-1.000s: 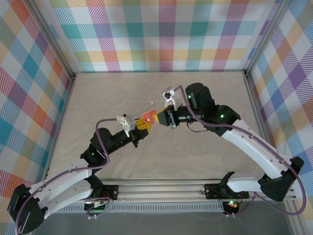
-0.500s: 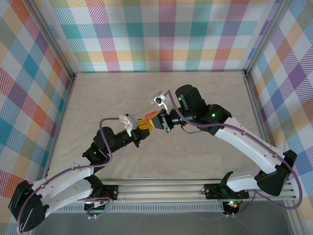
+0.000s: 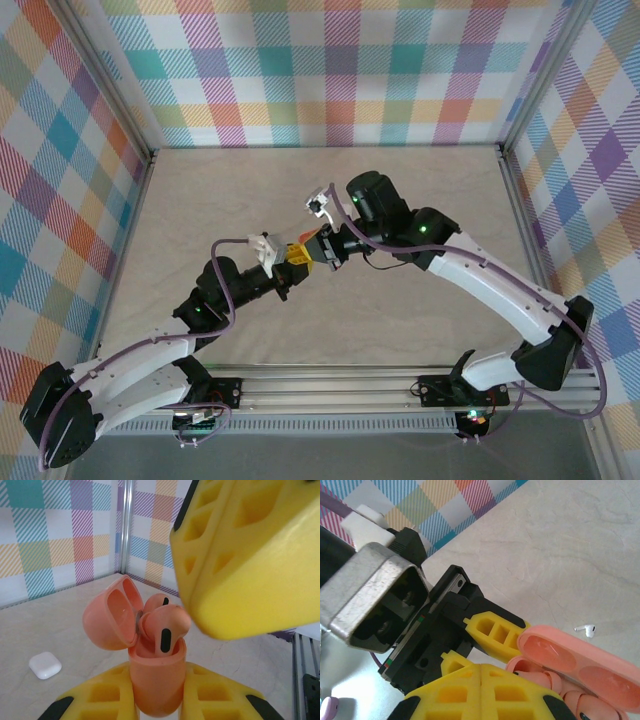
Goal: Insert the wireless bluetooth earbuds into the charging case
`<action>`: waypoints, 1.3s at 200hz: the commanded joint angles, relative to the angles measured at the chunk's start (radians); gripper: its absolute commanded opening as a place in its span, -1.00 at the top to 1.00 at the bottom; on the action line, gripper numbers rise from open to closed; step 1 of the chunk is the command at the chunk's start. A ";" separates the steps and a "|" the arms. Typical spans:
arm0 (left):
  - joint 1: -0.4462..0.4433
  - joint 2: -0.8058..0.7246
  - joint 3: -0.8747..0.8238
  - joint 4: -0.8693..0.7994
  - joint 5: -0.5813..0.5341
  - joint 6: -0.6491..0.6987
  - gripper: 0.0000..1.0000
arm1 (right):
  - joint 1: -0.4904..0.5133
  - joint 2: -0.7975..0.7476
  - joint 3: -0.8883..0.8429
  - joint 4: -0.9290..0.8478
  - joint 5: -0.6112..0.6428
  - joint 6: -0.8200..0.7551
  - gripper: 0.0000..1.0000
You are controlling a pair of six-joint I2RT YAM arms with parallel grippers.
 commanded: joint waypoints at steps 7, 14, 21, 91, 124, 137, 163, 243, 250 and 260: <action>-0.009 -0.001 0.039 0.013 0.014 -0.003 1.00 | 0.006 0.011 0.035 -0.029 0.010 -0.002 1.00; -0.009 -0.001 0.037 0.013 0.013 -0.003 1.00 | 0.006 0.008 0.038 -0.031 0.017 0.001 1.00; -0.009 0.000 0.036 0.013 0.011 -0.002 1.00 | 0.006 0.001 0.041 -0.031 0.030 0.005 0.98; -0.009 0.000 0.031 0.013 -0.002 -0.003 1.00 | 0.006 -0.080 0.070 -0.040 0.110 0.044 0.89; -0.008 0.001 0.031 0.012 0.000 -0.012 1.00 | 0.006 -0.053 0.065 -0.098 0.111 0.043 0.80; -0.009 -0.001 0.031 0.010 0.002 -0.014 1.00 | 0.009 -0.041 0.065 -0.114 0.109 0.040 0.75; -0.009 -0.001 0.033 0.007 0.002 -0.015 1.00 | 0.014 -0.006 0.077 -0.148 0.115 0.030 0.74; -0.009 0.018 0.043 0.004 0.017 -0.019 1.00 | 0.023 0.064 0.129 -0.169 0.128 0.017 0.81; -0.009 0.021 0.043 0.004 0.017 -0.018 1.00 | 0.023 0.067 0.131 -0.169 0.126 0.018 0.82; -0.009 0.023 0.045 0.004 0.017 -0.019 1.00 | 0.023 0.072 0.133 -0.173 0.122 0.020 0.84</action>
